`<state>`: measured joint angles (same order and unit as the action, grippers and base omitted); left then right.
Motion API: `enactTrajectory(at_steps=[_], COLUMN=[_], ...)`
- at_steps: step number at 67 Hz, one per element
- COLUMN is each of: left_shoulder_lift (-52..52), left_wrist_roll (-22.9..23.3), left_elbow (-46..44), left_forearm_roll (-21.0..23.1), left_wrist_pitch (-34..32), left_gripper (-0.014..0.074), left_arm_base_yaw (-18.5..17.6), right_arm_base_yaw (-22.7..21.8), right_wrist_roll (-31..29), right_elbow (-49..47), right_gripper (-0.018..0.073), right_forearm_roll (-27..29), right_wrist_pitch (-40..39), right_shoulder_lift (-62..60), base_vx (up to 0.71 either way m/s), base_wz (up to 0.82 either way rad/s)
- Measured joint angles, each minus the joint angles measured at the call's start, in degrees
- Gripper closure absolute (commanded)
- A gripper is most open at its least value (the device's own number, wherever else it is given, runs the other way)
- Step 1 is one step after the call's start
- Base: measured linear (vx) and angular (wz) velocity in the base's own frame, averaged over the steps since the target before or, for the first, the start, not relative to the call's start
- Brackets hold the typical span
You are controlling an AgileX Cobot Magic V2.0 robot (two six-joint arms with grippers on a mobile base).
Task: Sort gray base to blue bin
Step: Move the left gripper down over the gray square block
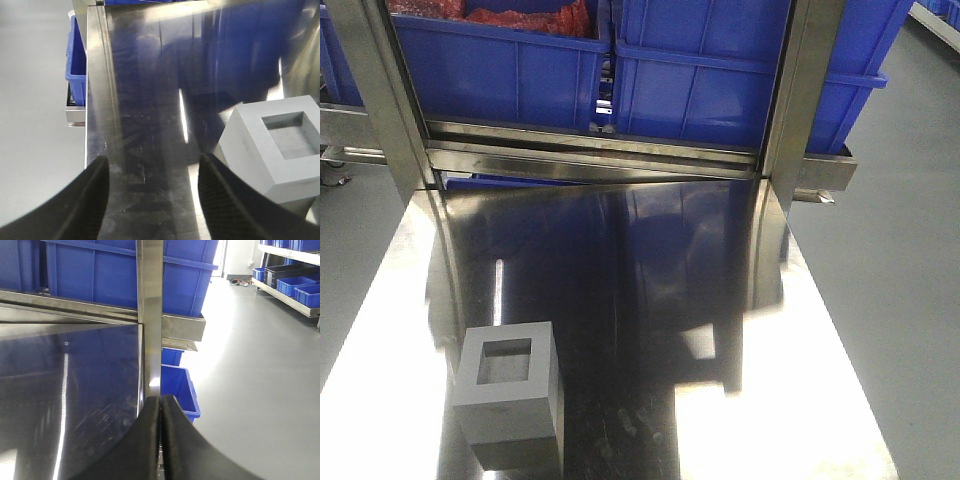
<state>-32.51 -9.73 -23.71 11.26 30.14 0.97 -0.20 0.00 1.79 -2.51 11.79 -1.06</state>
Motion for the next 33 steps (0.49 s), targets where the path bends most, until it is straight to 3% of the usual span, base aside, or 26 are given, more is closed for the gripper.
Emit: enactTrajectory(at_steps=[15, 33], left_shoulder_lift=[-0.72, -12.22], left_wrist_roll=[0.62, -2.93], left_elbow=[-1.16, -10.69], left_forearm_roll=[2.97, 7.93], left_wrist_pitch=[-0.05, 7.66], left_gripper=[0.0199, 0.0199], left_arm_base_yaw=[0.0, -0.18], right_arm_base_yaw=[0.0, 0.0], right_wrist_roll=[0.0, 0.0], right_elbow=[0.0, 0.0], right_gripper=[0.0564, 0.0564], right_forearm_roll=[0.0, 0.0], right_wrist_pitch=[0.0, 0.0], right_shoulder_lift=[0.0, 0.0], base_vx=[0.0, 0.0], base_wz=[0.0, 0.0])
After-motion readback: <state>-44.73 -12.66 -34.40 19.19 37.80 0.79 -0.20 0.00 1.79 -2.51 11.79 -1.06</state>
